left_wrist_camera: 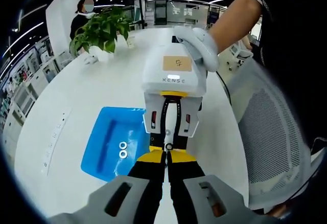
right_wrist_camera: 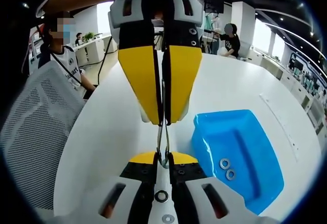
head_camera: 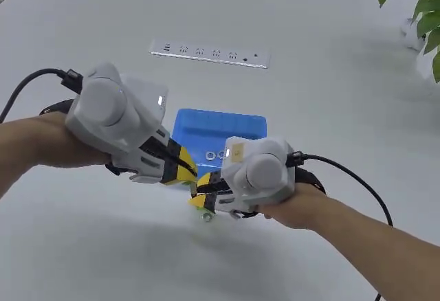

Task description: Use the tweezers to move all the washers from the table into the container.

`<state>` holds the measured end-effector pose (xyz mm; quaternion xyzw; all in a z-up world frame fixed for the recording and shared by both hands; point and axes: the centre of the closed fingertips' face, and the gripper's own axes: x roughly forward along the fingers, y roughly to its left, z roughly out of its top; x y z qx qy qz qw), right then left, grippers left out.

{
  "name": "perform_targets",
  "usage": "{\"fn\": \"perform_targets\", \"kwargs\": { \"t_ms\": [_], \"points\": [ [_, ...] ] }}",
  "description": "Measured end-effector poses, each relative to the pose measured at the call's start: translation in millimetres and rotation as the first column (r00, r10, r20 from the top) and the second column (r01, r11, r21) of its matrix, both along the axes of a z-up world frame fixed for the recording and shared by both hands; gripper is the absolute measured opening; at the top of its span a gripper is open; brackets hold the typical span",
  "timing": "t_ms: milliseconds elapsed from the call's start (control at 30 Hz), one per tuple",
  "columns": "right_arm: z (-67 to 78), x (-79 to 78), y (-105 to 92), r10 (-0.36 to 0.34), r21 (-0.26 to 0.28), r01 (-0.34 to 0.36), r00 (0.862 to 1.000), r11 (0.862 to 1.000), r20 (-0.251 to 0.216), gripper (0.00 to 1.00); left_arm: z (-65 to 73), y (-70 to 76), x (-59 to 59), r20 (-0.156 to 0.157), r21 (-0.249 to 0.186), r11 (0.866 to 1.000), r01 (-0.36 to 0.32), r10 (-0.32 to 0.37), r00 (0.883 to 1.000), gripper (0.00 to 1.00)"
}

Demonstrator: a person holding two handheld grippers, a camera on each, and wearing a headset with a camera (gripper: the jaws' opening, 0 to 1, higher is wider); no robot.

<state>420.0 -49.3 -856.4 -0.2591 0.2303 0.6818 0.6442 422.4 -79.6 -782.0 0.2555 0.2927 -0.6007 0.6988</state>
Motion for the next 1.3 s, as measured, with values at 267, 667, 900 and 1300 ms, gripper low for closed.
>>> {"fn": "perform_targets", "kwargs": {
  "t_ms": [267,667,900,1300],
  "points": [
    [14.0,-0.2,0.2,0.007,0.009,-0.007,1.000,1.000,0.014,0.11,14.7,0.8,-0.7,0.015,-0.001,1.000,-0.003,0.003,1.000,0.05],
    [37.8,3.5,2.2,0.018,0.019,-0.019,0.999,1.000,0.040,0.11,38.5,1.0,2.3,0.036,-0.008,1.000,-0.008,0.008,0.999,0.05],
    [49.4,9.8,0.5,0.016,0.024,-0.017,0.998,1.000,0.057,0.11,49.8,0.2,7.1,0.055,-0.005,1.000,-0.002,0.003,0.998,0.05],
    [65.1,28.5,-3.4,0.021,0.016,-0.023,0.994,1.000,0.104,0.11,65.0,-3.6,22.2,0.095,-0.002,1.000,0.008,-0.008,0.995,0.05]
  ]
}}
